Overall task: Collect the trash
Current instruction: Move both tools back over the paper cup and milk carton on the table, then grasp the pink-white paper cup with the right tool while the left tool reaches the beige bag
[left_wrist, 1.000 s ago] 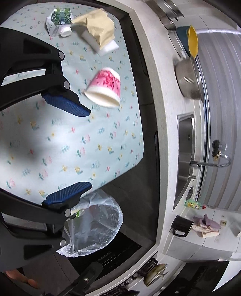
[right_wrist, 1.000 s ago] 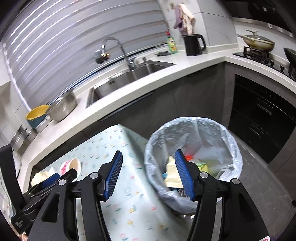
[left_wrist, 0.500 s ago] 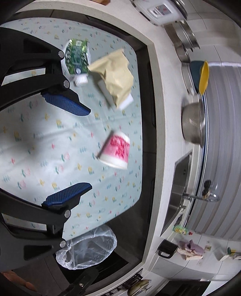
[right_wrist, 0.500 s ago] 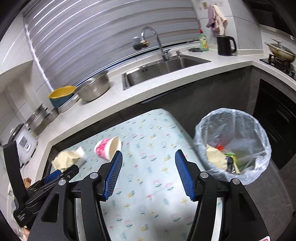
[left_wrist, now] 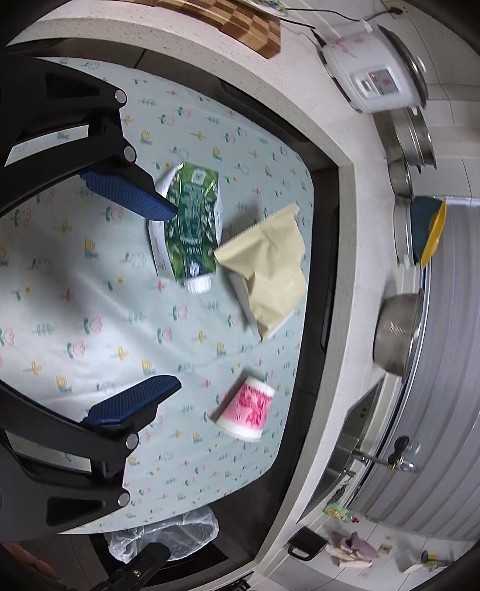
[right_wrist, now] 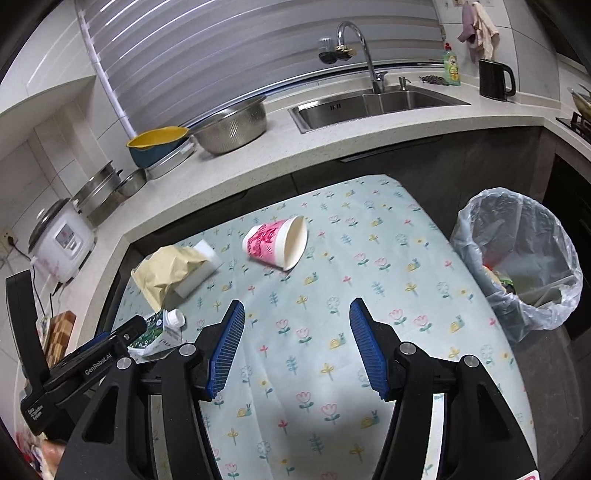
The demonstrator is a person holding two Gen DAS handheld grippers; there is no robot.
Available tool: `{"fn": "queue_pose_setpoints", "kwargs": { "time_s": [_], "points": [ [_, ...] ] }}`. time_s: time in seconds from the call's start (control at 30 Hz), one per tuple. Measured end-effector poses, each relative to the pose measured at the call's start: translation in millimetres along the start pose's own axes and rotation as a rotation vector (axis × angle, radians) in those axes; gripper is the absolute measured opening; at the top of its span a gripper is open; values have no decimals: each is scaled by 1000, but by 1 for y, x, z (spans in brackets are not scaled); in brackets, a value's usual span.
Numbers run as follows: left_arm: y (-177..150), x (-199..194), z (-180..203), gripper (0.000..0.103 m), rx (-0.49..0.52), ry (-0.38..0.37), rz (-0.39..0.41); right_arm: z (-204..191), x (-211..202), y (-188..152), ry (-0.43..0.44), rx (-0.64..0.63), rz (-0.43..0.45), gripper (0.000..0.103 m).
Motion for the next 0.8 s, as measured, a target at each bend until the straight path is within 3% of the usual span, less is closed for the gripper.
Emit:
{"fn": "queue_pose_setpoints", "kwargs": {
  "time_s": [0.37,0.8],
  "points": [
    [13,39,-32,90,-23,40,-20,-7,50,2,3,-14,-49,58],
    [40,103,-24,86,-4,63,-46,-3,128,20,-4,-45,-111,58]
  ]
}}
Point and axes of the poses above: each gripper's, at about its wrist camera, not at the fingertips, and x roughly the way its jaws point, z to its right, y to its top, the point moved 10 cm from there along x, roughly the way its jaws point, and after that the axes turned 15 degrees about y, right-handed, at the moved point
